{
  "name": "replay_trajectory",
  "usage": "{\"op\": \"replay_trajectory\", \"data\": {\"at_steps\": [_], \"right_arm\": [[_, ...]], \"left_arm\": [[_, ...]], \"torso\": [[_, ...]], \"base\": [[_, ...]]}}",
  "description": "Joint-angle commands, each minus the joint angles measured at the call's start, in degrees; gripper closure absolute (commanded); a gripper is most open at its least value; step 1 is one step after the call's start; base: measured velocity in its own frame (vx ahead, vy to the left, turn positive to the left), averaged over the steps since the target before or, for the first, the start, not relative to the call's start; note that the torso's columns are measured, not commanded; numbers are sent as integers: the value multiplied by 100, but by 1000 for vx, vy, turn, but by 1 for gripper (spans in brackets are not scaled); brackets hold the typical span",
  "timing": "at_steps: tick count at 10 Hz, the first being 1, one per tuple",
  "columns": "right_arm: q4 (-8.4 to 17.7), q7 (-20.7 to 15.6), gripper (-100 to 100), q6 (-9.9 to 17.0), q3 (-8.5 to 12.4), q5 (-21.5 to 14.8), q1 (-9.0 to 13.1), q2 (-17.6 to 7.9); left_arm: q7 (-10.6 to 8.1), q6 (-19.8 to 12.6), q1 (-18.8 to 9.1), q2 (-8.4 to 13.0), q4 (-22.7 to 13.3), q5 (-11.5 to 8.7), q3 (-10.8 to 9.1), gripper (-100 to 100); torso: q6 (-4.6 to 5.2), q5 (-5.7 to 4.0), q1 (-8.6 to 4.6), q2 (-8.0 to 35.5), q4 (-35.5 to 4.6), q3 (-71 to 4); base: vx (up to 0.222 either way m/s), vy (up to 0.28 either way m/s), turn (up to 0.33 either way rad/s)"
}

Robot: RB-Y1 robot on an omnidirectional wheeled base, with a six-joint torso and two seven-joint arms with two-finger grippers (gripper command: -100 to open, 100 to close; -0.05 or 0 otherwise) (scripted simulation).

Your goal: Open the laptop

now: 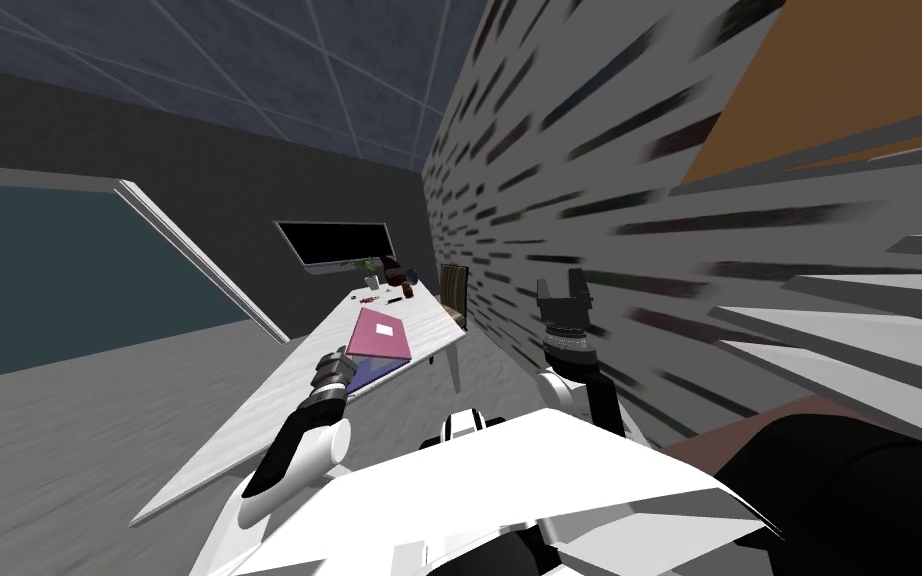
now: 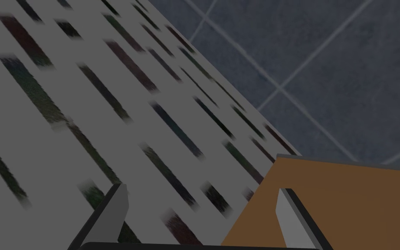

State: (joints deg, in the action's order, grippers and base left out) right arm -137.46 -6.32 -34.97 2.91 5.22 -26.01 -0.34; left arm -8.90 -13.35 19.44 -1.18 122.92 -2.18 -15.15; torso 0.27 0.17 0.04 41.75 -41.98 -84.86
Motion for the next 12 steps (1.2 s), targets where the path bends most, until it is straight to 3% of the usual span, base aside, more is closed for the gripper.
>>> {"op": "replay_trajectory", "data": {"at_steps": [1,2,3,6,7,9,10,11,12], "right_arm": [[0,0,0,0,0,0,0,0],[0,0,0,0,0,0,0,0],[0,0,0,0,0,0,0,0],[0,0,0,0,0,0,0,0],[0,0,0,0,0,0,0,0],[0,0,0,0,0,0,0,0],[0,0,0,0,0,0,0,0],[0,0,0,0,0,0,0,0],[0,0,0,0,0,0,0,0]], "left_arm": [[-193,206,-65,-6,-336,-168,28,100],[-311,323,-116,-14,-488,-272,35,100],[-219,259,-80,-23,-364,-198,30,100],[-622,832,-199,82,-986,-585,137,100],[-622,847,-199,82,-1074,-585,137,100],[-874,1201,-280,152,-1443,-835,209,100],[-874,1224,-280,152,-1530,-835,209,100],[-886,939,-308,175,-1274,-817,125,-100],[-886,939,-308,175,-1274,-817,125,-100]], "torso": [[1,-2,2,-3,-2,-3],[-5,-2,9,-2,-4,-3],[-7,-1,18,2,-7,0],[-16,-15,-1,36,-25,19],[-21,-19,-2,47,-32,24],[-19,-19,-10,46,-30,24],[-20,-19,-6,46,-30,24],[-18,-19,-8,45,-31,24],[-22,-22,-16,48,-31,25]], "base": [[-20,27,47],[-28,43,89],[-19,18,20],[-14,31,45],[-7,30,15],[-9,27,43],[-11,25,14],[-9,4,-7],[-5,-8,-5]]}}
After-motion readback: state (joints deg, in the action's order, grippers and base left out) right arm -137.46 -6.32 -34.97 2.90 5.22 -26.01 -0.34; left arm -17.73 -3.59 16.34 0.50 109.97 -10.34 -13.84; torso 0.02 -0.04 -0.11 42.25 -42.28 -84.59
